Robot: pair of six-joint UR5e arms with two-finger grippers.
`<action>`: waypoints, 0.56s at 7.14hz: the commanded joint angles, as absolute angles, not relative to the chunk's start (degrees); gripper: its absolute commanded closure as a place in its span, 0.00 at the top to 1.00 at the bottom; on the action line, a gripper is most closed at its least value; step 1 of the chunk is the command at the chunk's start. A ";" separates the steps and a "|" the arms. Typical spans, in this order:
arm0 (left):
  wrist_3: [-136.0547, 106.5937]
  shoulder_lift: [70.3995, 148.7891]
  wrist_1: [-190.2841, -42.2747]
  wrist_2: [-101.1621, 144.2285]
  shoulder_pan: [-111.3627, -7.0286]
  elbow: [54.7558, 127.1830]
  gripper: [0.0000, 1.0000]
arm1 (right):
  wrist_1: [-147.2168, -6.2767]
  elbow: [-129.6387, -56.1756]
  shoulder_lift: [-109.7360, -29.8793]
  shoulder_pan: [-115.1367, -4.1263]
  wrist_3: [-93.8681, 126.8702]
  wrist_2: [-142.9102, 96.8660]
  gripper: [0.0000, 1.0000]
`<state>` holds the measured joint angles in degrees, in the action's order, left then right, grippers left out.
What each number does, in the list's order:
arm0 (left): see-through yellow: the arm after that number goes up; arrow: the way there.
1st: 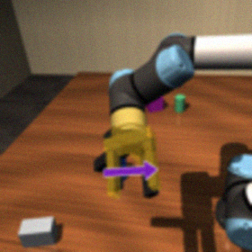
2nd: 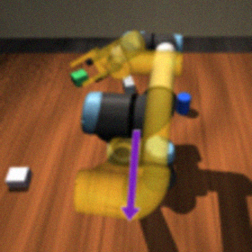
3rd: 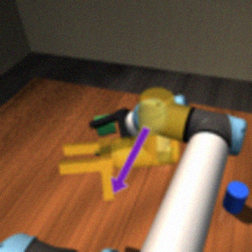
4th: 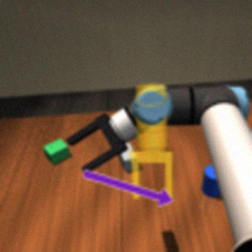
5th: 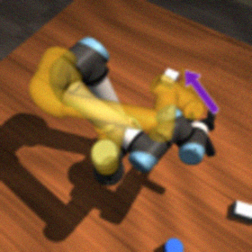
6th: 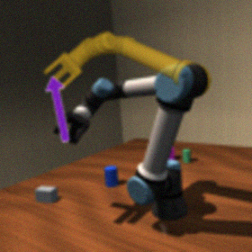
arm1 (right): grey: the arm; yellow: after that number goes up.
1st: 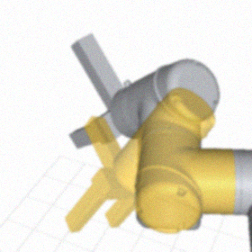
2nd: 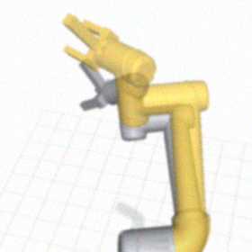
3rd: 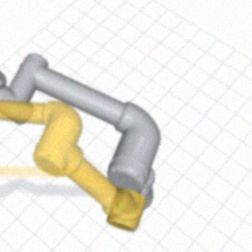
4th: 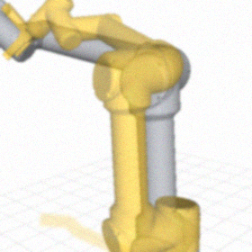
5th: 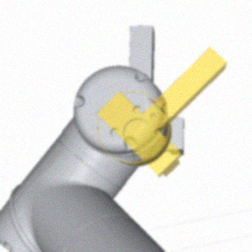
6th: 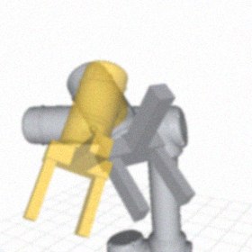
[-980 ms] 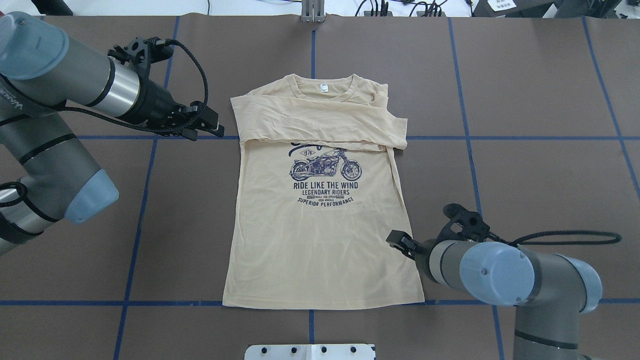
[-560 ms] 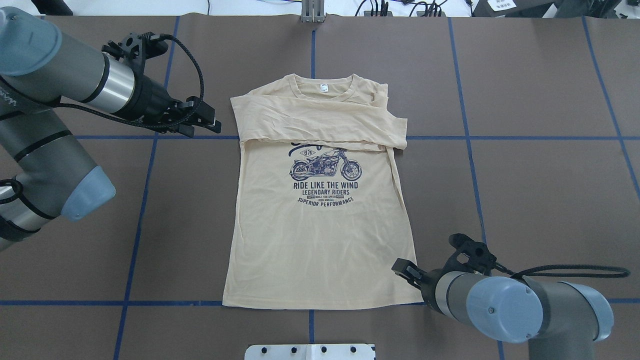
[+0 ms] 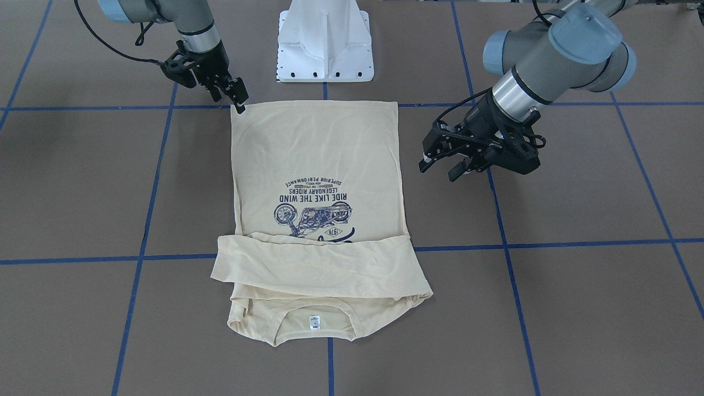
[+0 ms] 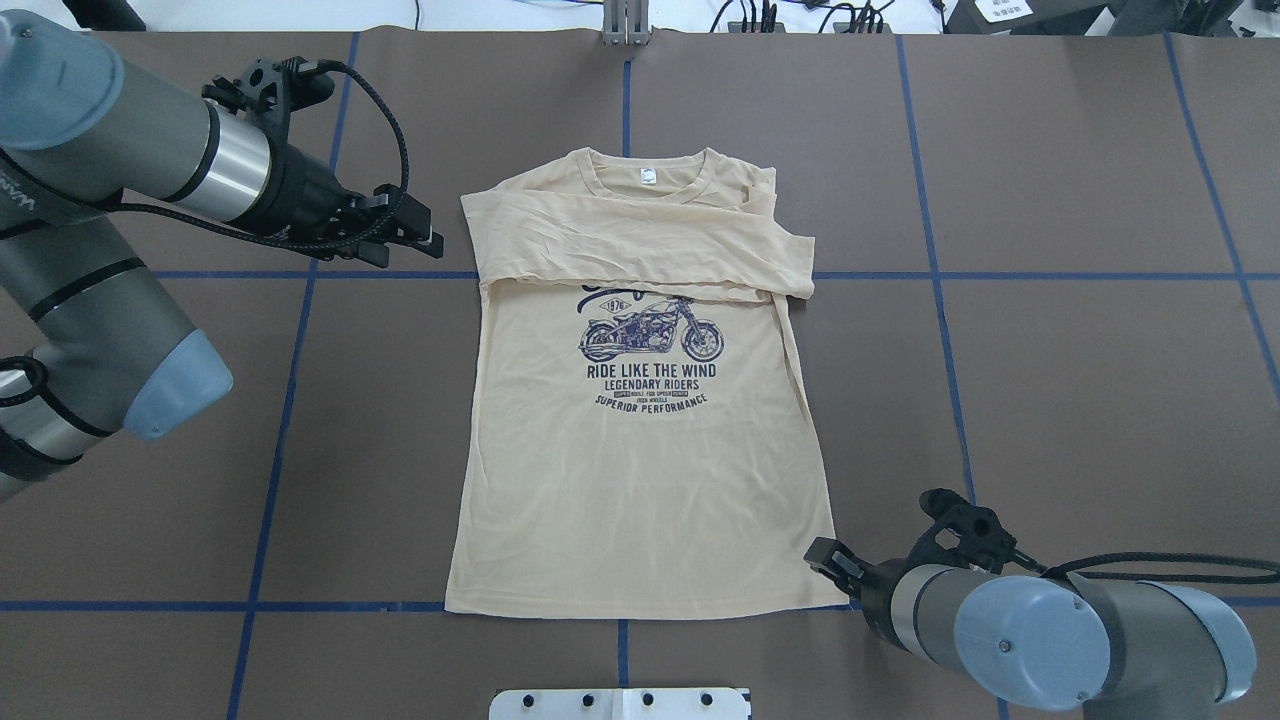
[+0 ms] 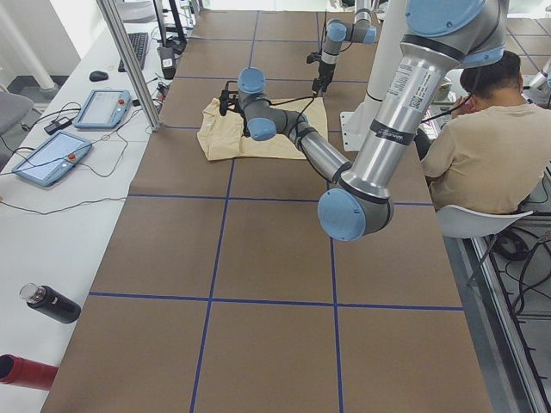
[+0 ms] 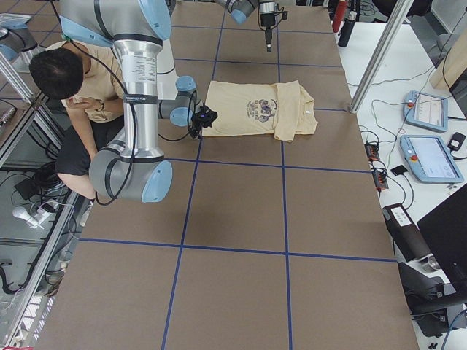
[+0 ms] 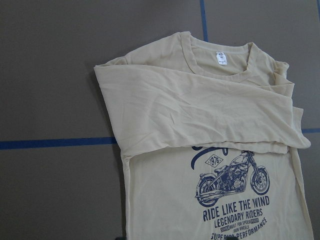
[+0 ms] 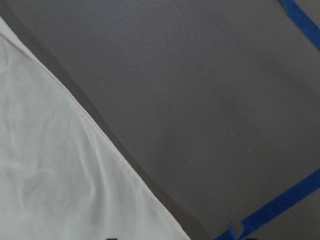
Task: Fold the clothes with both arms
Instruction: 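Grasp the hem corner nearest the right gripper while the left arm lowers toward the hem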
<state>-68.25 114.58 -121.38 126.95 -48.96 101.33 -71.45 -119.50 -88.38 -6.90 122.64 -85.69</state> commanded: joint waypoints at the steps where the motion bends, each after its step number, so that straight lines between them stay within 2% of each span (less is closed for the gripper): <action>1: -68.20 114.52 -121.38 126.91 -48.87 101.34 0.73 | -71.46 -119.09 -87.81 -5.89 123.49 -85.61 0.89; 4: -68.20 114.61 -121.38 126.91 -48.95 101.16 0.73 | -71.37 -117.78 -87.37 -5.19 123.40 -85.69 0.87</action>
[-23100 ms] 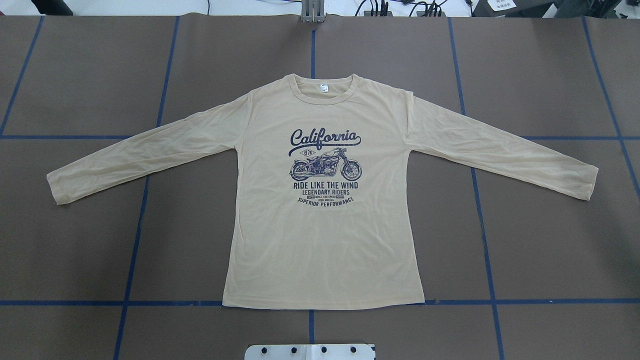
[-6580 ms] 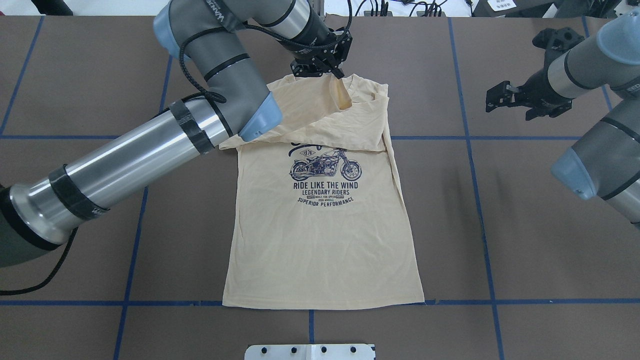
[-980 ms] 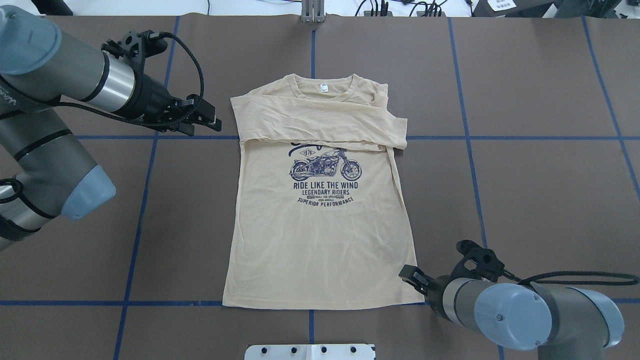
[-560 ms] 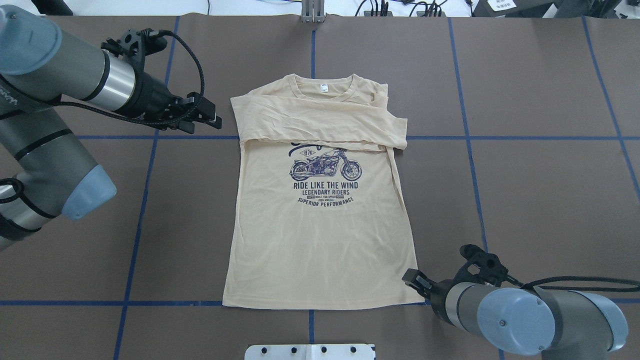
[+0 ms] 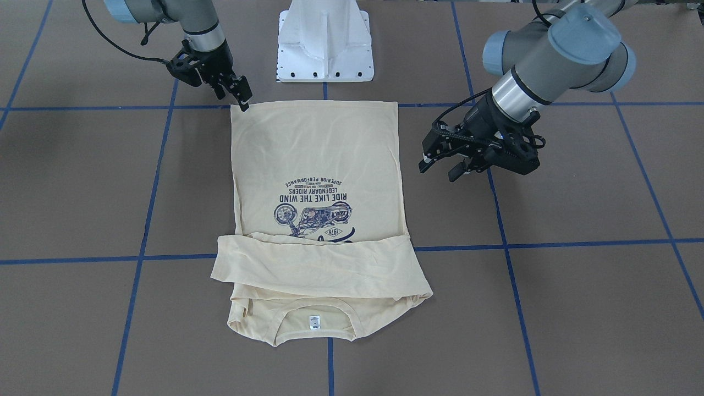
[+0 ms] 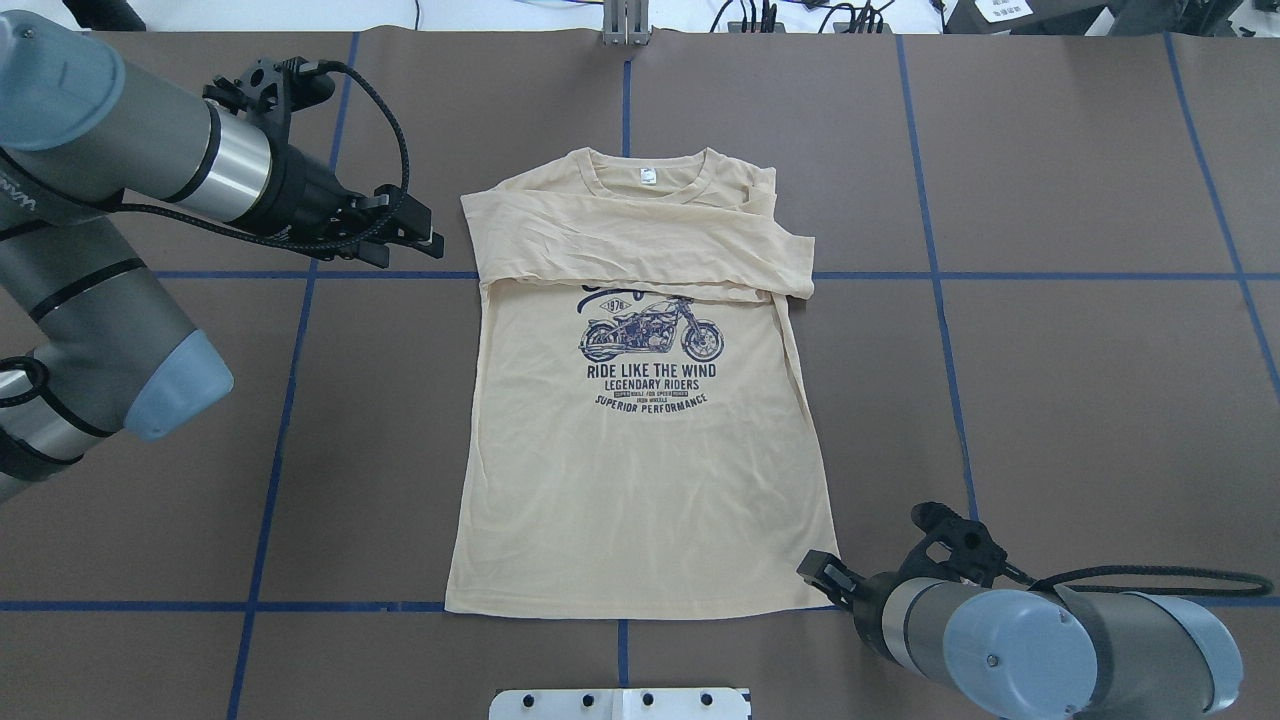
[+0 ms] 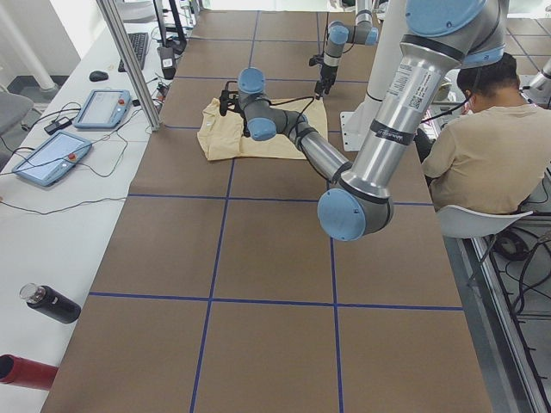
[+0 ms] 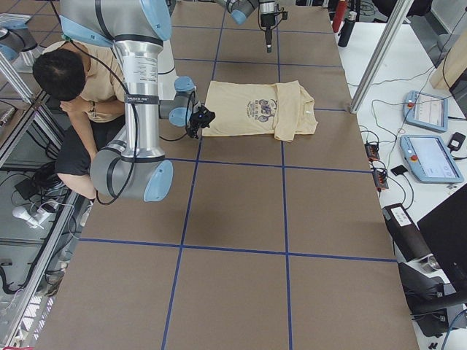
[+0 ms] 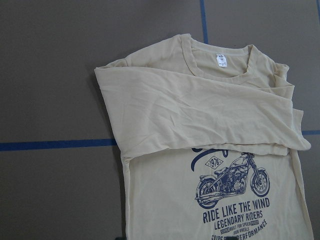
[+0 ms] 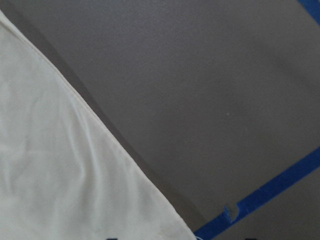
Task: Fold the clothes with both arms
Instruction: 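Grasp the hem corner nearest the right gripper while the left arm lowers toward the hem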
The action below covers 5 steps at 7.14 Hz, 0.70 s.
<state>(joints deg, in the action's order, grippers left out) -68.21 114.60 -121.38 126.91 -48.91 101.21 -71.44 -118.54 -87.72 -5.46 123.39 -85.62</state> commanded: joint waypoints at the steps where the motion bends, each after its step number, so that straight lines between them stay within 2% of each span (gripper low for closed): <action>1: -68.20 114.61 -121.38 126.91 -48.87 101.16 0.73 | -71.37 -117.95 -87.19 -5.36 123.40 -85.69 0.80; 2: -68.20 114.61 -121.38 126.91 -48.87 101.08 0.73 | -71.37 -118.04 -87.19 -5.36 123.40 -85.61 0.56; 3: -68.20 114.61 -121.38 126.91 -48.87 100.99 0.73 | -71.45 -117.95 -87.27 -5.36 123.49 -85.43 0.37; 4: -68.20 114.61 -121.38 126.91 -48.87 100.90 0.73 | -71.37 -118.21 -87.28 -5.62 123.49 -85.43 0.00; 5: -68.20 114.61 -121.38 126.91 -48.87 100.99 0.73 | -71.37 -118.30 -87.62 -5.71 123.49 -85.52 0.00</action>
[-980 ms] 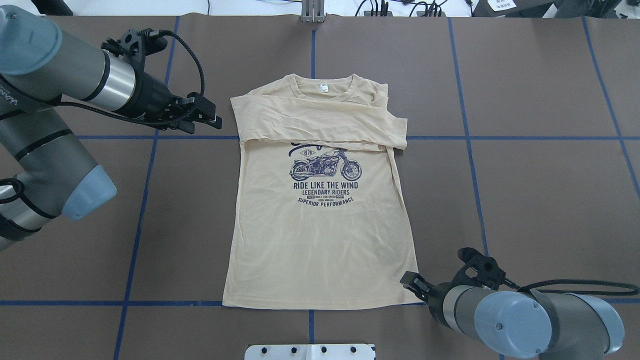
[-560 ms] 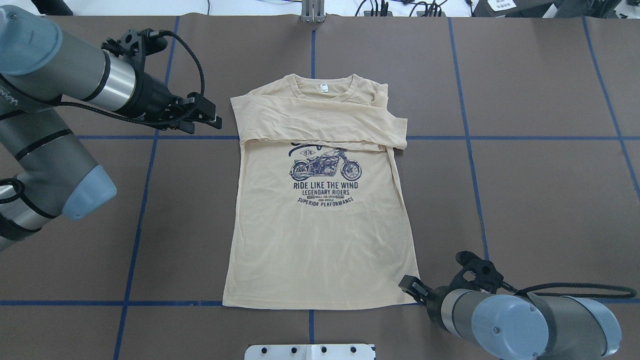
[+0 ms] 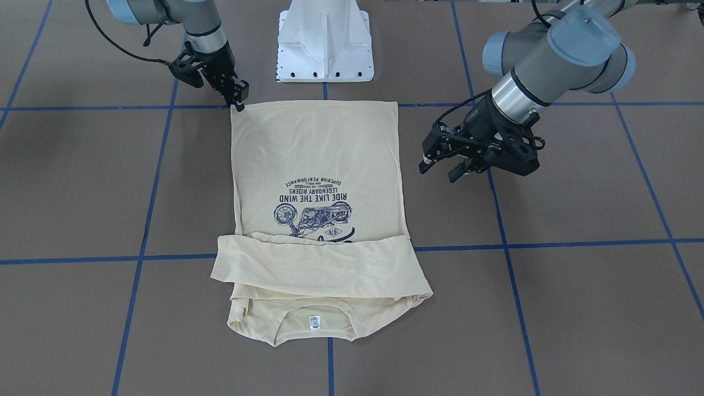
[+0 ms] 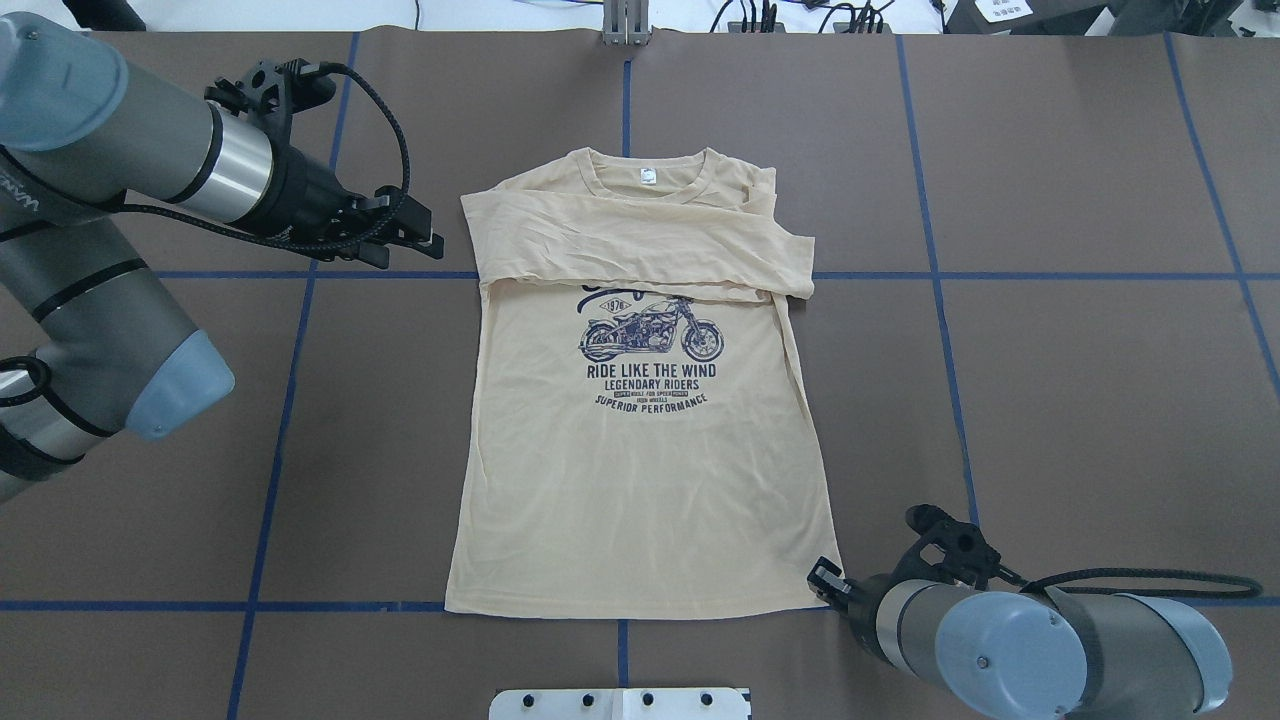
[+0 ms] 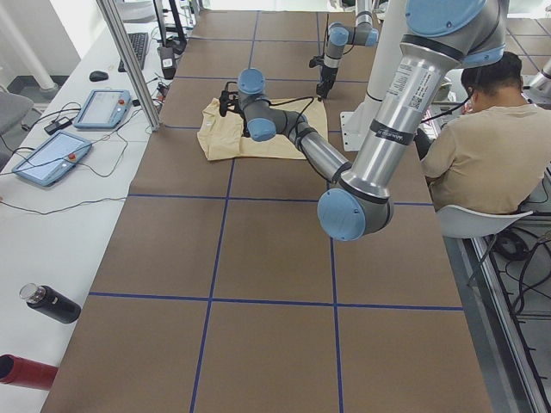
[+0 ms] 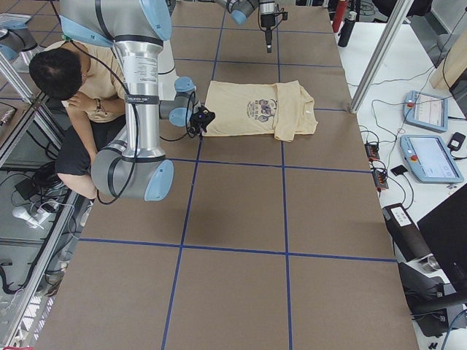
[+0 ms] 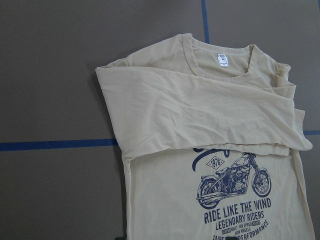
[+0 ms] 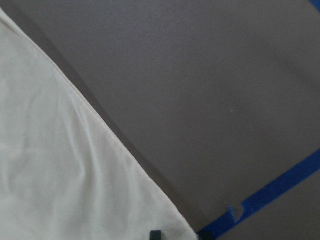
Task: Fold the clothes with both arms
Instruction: 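Grasp the hem corner nearest the right gripper while the left arm lowers toward the hem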
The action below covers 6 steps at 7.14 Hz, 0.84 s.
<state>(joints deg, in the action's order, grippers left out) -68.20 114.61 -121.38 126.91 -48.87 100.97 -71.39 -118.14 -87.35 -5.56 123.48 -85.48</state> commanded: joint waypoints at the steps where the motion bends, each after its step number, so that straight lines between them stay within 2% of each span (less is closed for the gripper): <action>1: -68.29 114.61 -121.38 126.91 -48.87 100.99 0.73 | -71.45 -118.82 -87.80 -5.97 123.49 -85.52 0.00; 3: -72.65 114.61 -121.20 126.83 -48.69 100.99 0.74 | -71.46 -119.79 -88.15 -6.06 123.49 -85.43 0.00; 4: -77.04 114.26 -121.03 125.70 -47.39 101.77 0.99 | -71.46 -120.40 -88.15 -5.89 123.57 -85.43 0.00; 6: -81.61 107.44 -120.68 116.18 -36.71 108.24 1.00 | -71.46 -120.93 -88.42 -5.19 123.66 -85.60 0.00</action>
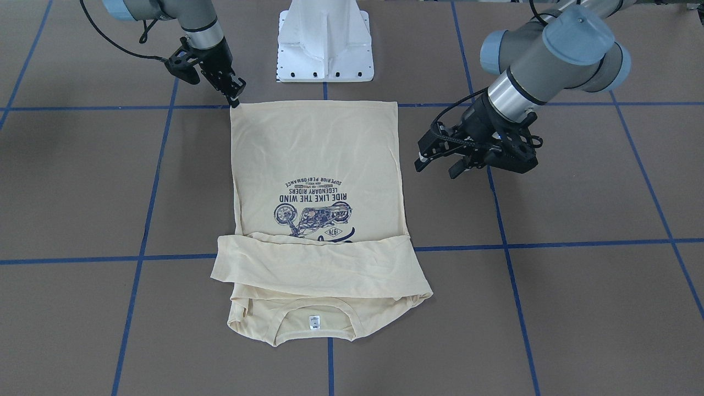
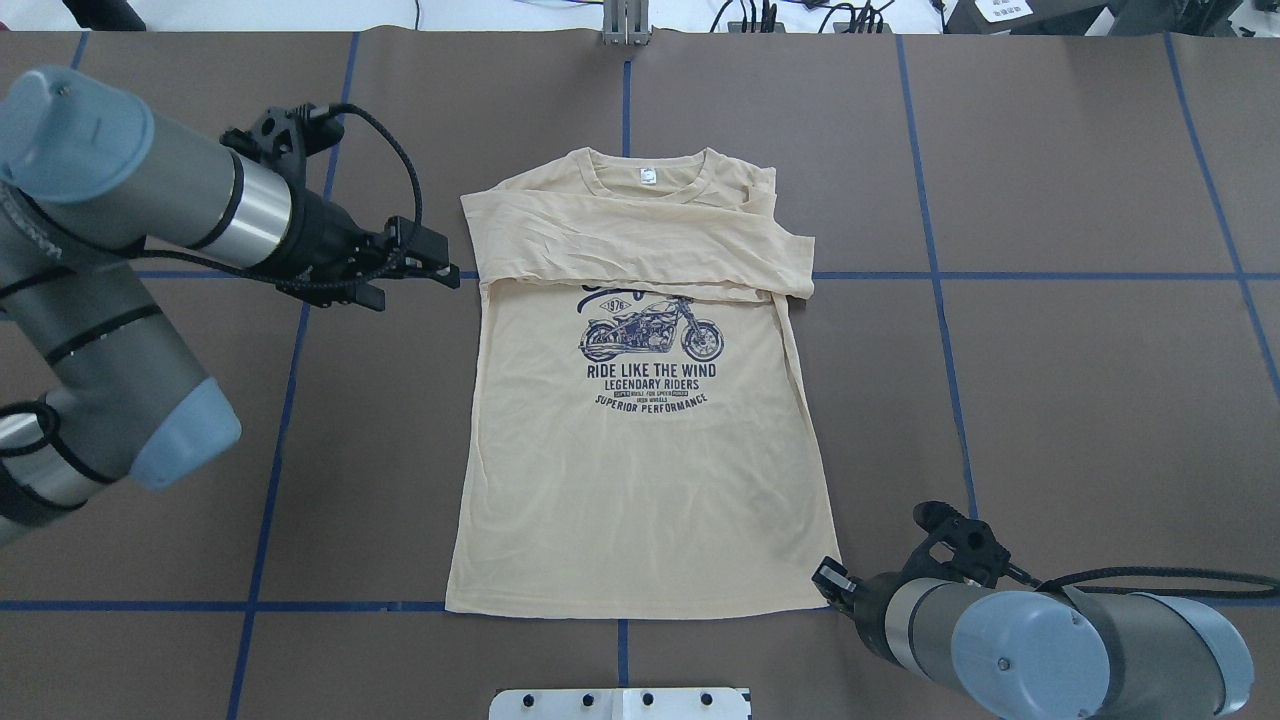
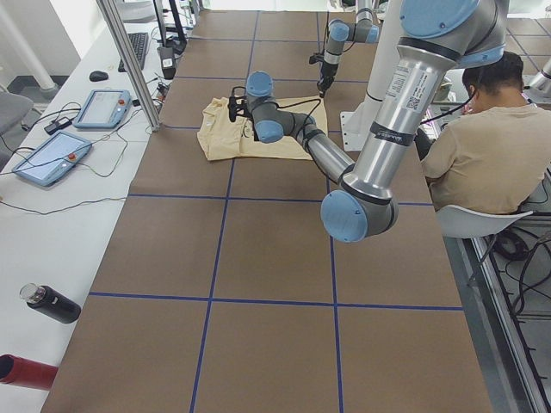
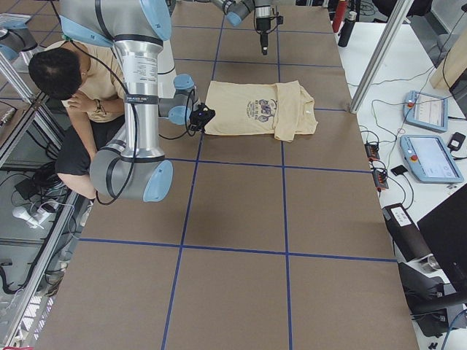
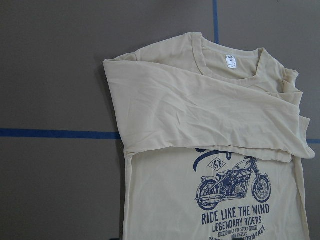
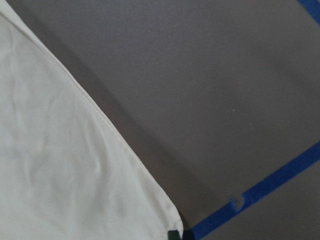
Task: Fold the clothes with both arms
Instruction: 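Grasp the hem corner nearest the left gripper with the left gripper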
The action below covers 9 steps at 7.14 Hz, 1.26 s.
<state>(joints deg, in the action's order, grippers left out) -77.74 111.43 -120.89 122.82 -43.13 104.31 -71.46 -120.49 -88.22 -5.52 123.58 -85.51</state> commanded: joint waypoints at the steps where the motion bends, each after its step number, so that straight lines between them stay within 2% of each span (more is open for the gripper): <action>1: -90.00 104.44 -120.67 111.67 -31.08 112.11 0.99 | -71.46 -121.37 -89.29 -5.01 123.58 -85.69 0.00; 3: -98.92 102.48 -119.98 106.40 -22.03 113.64 0.92 | -71.46 -123.04 -90.53 -4.92 123.57 -85.78 0.00; 4: -99.23 102.65 -114.58 101.13 -17.01 113.82 0.89 | -71.46 -123.22 -90.70 -4.92 123.57 -85.78 0.00; 7: -99.40 103.01 -110.39 100.72 -14.51 115.05 0.72 | -71.46 -123.49 -90.70 -4.83 123.57 -85.69 0.00; 9: -99.75 102.66 -110.39 100.55 -12.67 113.65 0.71 | -71.46 -123.49 -90.70 -4.83 123.57 -85.69 0.00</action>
<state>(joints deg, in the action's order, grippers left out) -99.45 102.88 -110.54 100.68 -14.09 114.39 -71.46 -123.44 -90.71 -4.84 123.57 -85.70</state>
